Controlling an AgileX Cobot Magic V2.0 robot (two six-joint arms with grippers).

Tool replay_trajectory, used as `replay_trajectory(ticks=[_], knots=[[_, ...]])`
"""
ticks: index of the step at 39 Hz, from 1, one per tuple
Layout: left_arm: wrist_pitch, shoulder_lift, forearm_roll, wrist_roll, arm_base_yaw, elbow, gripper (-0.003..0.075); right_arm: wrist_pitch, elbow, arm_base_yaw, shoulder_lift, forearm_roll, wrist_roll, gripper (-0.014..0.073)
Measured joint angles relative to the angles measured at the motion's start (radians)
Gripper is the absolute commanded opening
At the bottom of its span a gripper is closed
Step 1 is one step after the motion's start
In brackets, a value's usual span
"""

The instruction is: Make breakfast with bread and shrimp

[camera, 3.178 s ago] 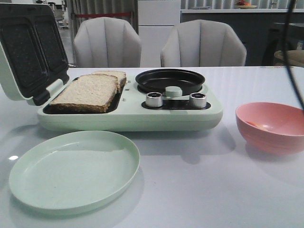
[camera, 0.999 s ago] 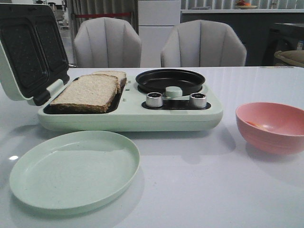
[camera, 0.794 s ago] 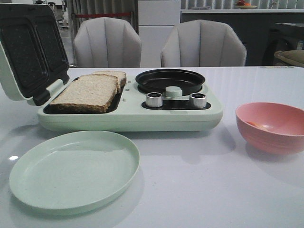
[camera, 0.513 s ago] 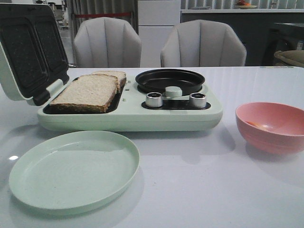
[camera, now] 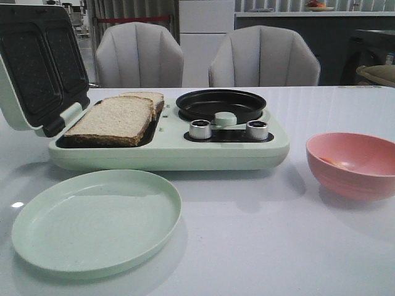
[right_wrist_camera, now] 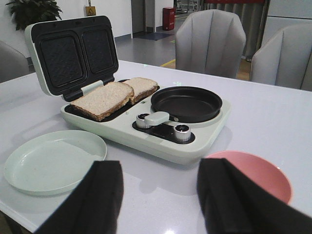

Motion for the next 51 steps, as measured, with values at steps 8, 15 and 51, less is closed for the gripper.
replay_trajectory(ticks=[8,15,51], knots=[[0.044,0.157,-0.106,0.06,0.044,-0.076,0.0418,0.0,0.0,0.0,0.0,0.0,0.0,0.0456],[0.052,0.274,-0.178,0.078,0.046,-0.141,0.0418,0.0,0.0,0.0,0.0,0.0,0.0,0.0456],[0.418,0.676,-1.091,0.737,0.218,-0.262,0.0289,0.0,0.0,0.0,0.0,0.0,0.0,0.0456]])
